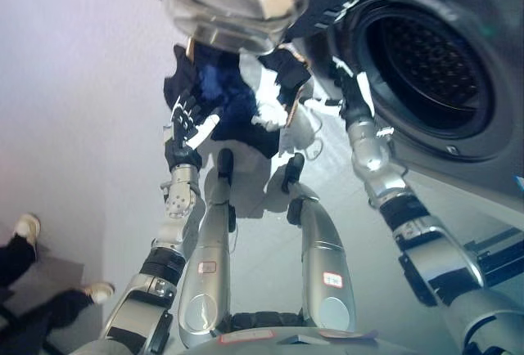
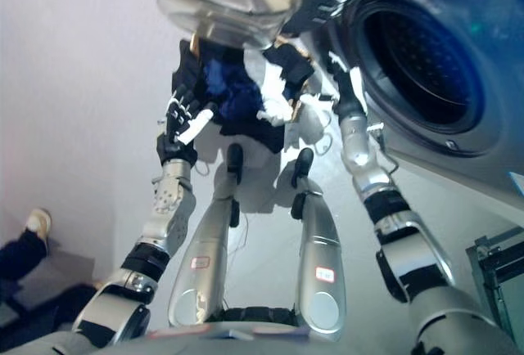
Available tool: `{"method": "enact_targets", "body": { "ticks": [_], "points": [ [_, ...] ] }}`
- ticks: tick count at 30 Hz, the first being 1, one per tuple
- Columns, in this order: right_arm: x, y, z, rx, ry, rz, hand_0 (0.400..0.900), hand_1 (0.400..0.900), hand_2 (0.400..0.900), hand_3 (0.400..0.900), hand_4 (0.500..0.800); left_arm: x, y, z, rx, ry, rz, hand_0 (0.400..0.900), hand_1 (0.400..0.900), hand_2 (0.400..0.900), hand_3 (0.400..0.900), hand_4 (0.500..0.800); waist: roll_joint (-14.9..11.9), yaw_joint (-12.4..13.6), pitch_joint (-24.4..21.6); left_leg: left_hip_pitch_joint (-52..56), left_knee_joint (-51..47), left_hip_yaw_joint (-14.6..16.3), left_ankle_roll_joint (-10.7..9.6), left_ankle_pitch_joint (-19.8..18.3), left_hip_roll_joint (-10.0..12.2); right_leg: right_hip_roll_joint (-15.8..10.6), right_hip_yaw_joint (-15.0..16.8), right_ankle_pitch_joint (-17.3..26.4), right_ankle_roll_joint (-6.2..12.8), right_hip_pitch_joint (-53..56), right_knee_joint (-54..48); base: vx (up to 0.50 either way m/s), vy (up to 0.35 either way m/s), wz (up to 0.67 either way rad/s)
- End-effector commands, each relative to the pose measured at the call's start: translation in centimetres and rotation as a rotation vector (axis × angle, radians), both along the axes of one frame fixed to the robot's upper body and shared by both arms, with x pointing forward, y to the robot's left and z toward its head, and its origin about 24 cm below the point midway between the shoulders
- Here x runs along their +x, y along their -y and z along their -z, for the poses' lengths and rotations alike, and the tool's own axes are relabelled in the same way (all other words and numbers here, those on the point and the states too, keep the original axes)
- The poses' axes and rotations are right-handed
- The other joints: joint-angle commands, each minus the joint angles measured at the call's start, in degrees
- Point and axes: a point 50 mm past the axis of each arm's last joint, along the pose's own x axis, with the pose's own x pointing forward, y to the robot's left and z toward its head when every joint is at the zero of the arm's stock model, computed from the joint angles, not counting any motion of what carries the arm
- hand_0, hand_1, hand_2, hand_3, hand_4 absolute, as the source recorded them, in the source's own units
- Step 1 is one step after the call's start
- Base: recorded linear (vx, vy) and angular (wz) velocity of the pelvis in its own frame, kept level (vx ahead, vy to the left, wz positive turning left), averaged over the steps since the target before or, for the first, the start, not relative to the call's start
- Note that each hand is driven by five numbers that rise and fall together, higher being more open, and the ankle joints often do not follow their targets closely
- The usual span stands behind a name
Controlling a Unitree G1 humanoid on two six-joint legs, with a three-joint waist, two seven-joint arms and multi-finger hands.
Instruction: Put the clothes in the basket into the washing machine.
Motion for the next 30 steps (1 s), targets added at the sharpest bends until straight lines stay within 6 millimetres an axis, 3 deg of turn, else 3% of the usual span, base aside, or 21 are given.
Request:
{"method": "enact_targets", "body": {
  "ticks": [1, 6, 7, 8, 9, 10, 15, 16, 22, 30],
  "points": [
    [0.4, -1.1, -3.3, -0.112, 0.127, -0.051, 0.900, 0.900, 0.900, 0.900, 0.800, -0.8, -1.4, -4.2, 0.002, 0.241, -0.022, 0.900, 0.900, 0.900, 0.900, 0.800, -0.74, 2.52, -2.19, -7.22, 11.89, -1.61, 1.05, -7.36, -1.44, -3.33, 2.00, -0.51, 7.18, -2.91, 4.99, -0.06, -0.001, 0.13],
    [1.3, -0.8, -5.3, -0.262, 0.147, -0.039, 0.900, 0.900, 0.900, 0.900, 0.800, -0.6, -1.1, -6.0, 0.002, 0.308, -0.012, 0.900, 0.900, 0.900, 0.900, 0.800, -0.95, 4.51, -2.10, -15.95, 21.27, -3.16, 1.70, -10.07, -3.15, -4.94, 1.95, -3.70, 6.72, -10.79, 14.72, -0.03, -0.010, 0.16],
    [1.5, -0.7, -5.4, -0.294, 0.138, -0.032, 0.900, 0.900, 0.900, 0.900, 0.800, -0.5, -1.0, -6.3, 0.000, 0.322, -0.006, 0.900, 0.900, 0.900, 0.900, 0.800, -1.06, 4.96, -2.28, -17.02, 23.66, -3.54, 1.71, -12.77, -3.50, -5.26, 2.27, -6.30, 7.22, -11.88, 17.43, -0.03, -0.012, 0.14],
    [1.5, -0.7, -5.5, -0.293, 0.141, -0.031, 0.900, 0.900, 0.900, 0.900, 0.800, -0.5, -0.9, -6.4, 0.001, 0.325, -0.006, 0.900, 0.900, 0.900, 0.900, 0.800, -1.03, 4.91, -2.23, -17.88, 22.93, -3.48, 1.79, -10.53, -3.67, -5.46, 1.94, -4.32, 6.68, -12.61, 16.58, -0.03, -0.009, 0.14],
    [1.7, -0.6, -5.9, -0.313, 0.145, -0.023, 0.900, 0.900, 0.900, 0.900, 0.800, -0.5, -0.9, -6.7, 0.002, 0.338, -0.005, 0.900, 0.900, 0.900, 0.900, 0.800, -1.06, 5.34, -2.17, -19.17, 24.03, -3.74, 1.88, -10.89, -3.90, -5.88, 1.87, -4.96, 6.65, -13.98, 18.17, -0.04, 0.002, 0.16],
    [2.0, -0.1, -6.2, -0.380, 0.130, 0.005, 0.900, 0.900, 0.900, 0.900, 0.800, -0.5, -0.9, -7.5, -0.006, 0.371, -0.002, 0.900, 0.900, 0.900, 0.900, 0.800, -1.20, 6.14, -2.23, -21.38, 27.28, -4.13, 1.96, -13.70, -4.48, -6.08, 2.41, -8.00, 6.90, -16.35, 22.09, 0.05, -0.014, 0.16],
    [2.7, 1.9, -5.7, -0.491, 0.054, 0.111, 0.900, 0.900, 0.900, 0.900, 0.800, -0.8, -0.7, -8.8, -0.007, 0.422, 0.015, 0.900, 0.900, 0.900, 0.900, 0.800, -1.25, 7.42, -2.24, -26.58, 31.38, -4.74, 2.21, -14.60, -5.52, -6.93, 2.48, -9.88, 6.14, -21.07, 26.54, -0.02, 0.000, 0.10],
    [2.7, 3.4, -4.7, -0.509, -0.011, 0.170, 0.900, 0.900, 0.900, 0.900, 0.800, -0.8, -0.7, -9.2, -0.007, 0.439, 0.016, 0.900, 0.900, 0.900, 0.900, 0.800, -1.13, 7.88, -1.81, -28.17, 32.48, -4.88, 2.29, -14.67, -5.91, -7.24, 2.43, -10.04, 5.95, -22.48, 27.53, -0.04, 0.020, 0.04],
    [2.8, 4.1, -2.9, -0.593, -0.100, 0.224, 0.900, 0.900, 0.900, 0.900, 0.800, -1.0, -0.3, -9.4, -0.016, 0.447, 0.040, 0.900, 0.900, 0.900, 0.900, 0.800, -0.45, 8.50, -1.85, -31.59, 34.15, -4.89, 2.63, -14.56, -6.62, -8.00, 3.23, -10.98, 5.32, -26.59, 30.24, -0.03, 0.018, 0.02],
    [2.4, 7.0, -4.0, -0.646, -0.111, 0.345, 0.900, 0.900, 0.900, 0.900, 0.800, -1.3, 0.3, -10.0, -0.038, 0.478, 0.069, 0.900, 0.900, 0.900, 0.900, 0.800, 1.96, 9.40, -2.30, -37.07, 40.20, -4.22, 3.33, -15.81, -8.33, -9.20, 5.61, -13.20, 4.65, -33.01, 36.80, -0.04, 0.036, 0.01]
  ]
}}
